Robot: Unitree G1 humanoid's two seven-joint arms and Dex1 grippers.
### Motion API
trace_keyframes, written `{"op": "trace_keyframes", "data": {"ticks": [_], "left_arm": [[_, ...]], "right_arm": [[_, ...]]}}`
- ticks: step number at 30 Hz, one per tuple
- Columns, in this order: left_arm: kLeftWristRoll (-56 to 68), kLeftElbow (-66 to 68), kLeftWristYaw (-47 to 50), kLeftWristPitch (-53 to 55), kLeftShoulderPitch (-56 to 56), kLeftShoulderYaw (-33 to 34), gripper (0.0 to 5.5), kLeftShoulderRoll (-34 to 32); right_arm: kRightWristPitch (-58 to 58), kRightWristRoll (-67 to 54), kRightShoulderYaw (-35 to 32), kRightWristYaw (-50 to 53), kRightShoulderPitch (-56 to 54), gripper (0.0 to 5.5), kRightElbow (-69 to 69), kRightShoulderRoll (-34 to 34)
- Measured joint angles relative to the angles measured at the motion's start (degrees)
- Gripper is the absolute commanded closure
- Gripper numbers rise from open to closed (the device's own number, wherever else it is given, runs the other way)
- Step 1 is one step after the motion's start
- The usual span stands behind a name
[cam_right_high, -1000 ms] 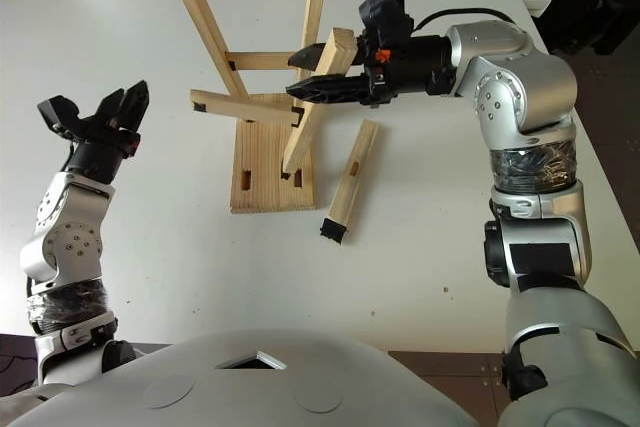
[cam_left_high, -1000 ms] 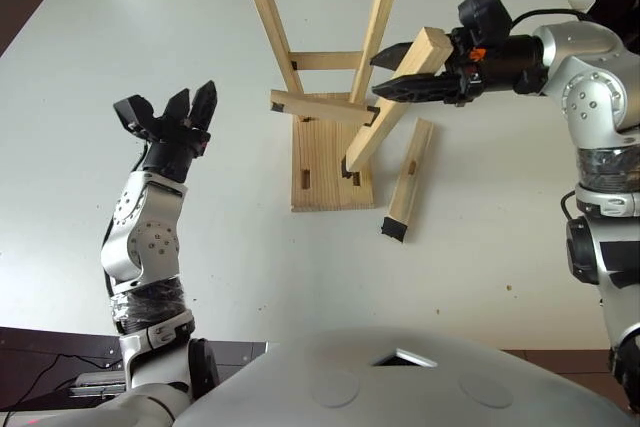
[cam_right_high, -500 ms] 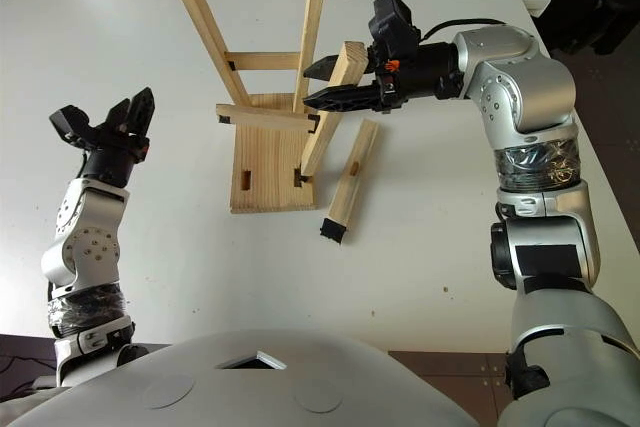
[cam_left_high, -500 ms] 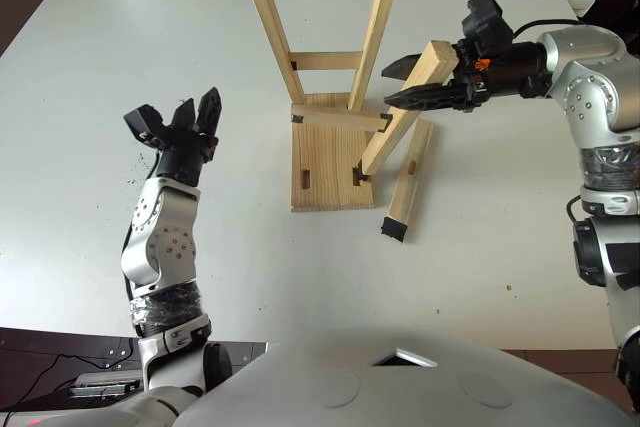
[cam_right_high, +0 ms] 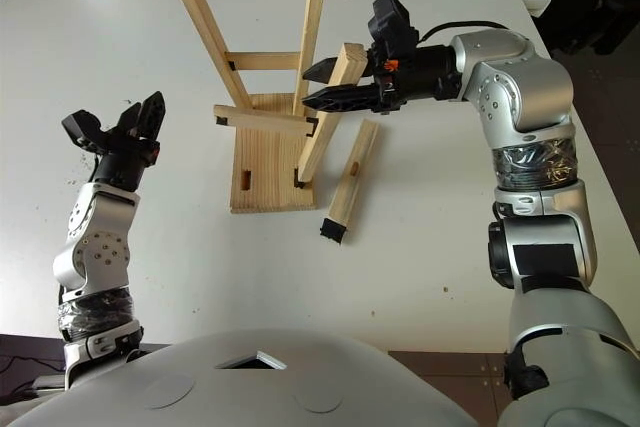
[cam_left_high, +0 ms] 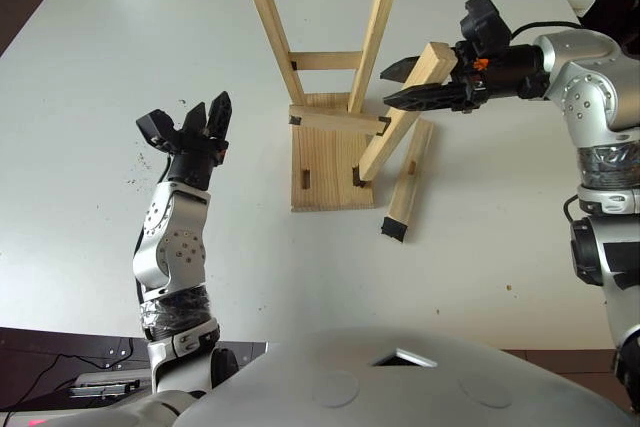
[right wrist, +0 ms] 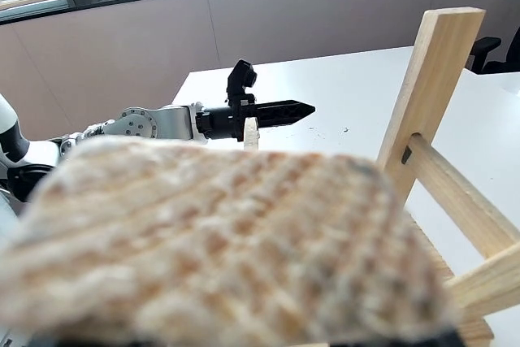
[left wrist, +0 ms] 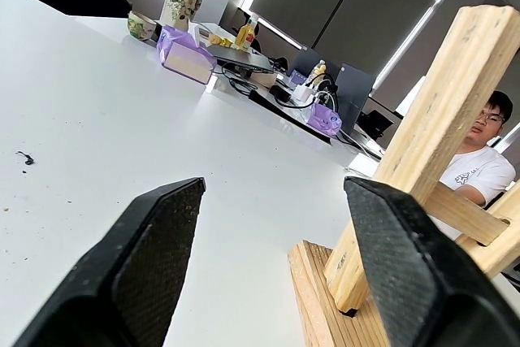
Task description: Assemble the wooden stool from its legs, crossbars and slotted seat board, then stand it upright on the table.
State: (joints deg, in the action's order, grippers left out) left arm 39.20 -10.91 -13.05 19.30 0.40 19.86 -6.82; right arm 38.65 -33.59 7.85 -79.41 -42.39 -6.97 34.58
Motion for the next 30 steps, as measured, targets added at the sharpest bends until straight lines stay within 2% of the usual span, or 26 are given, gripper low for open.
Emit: {"op": "trace_keyframes", "data": {"ticks": [15, 24, 30], "left_arm": [[-0.7, 0.3, -0.4, -0.1, 1.1, -1.6, 2.32, 0.6], [-0.7, -3.7, -1.3, 0.0, 7.2, -5.3, 2.32, 2.3], [-0.9, -4.9, -1.3, -0.1, 8.2, -8.3, 2.32, 3.2]], "right_arm": [[-3.3, 3.0, 1.8, -1.2, -1.5, 3.47, -2.7, -1.0], [-5.4, 5.8, 4.4, -2.6, -3.4, 3.47, -3.0, -1.3], [-11.3, 8.1, 7.7, -2.2, 1.3, 3.47, 4.3, -0.7]]}}
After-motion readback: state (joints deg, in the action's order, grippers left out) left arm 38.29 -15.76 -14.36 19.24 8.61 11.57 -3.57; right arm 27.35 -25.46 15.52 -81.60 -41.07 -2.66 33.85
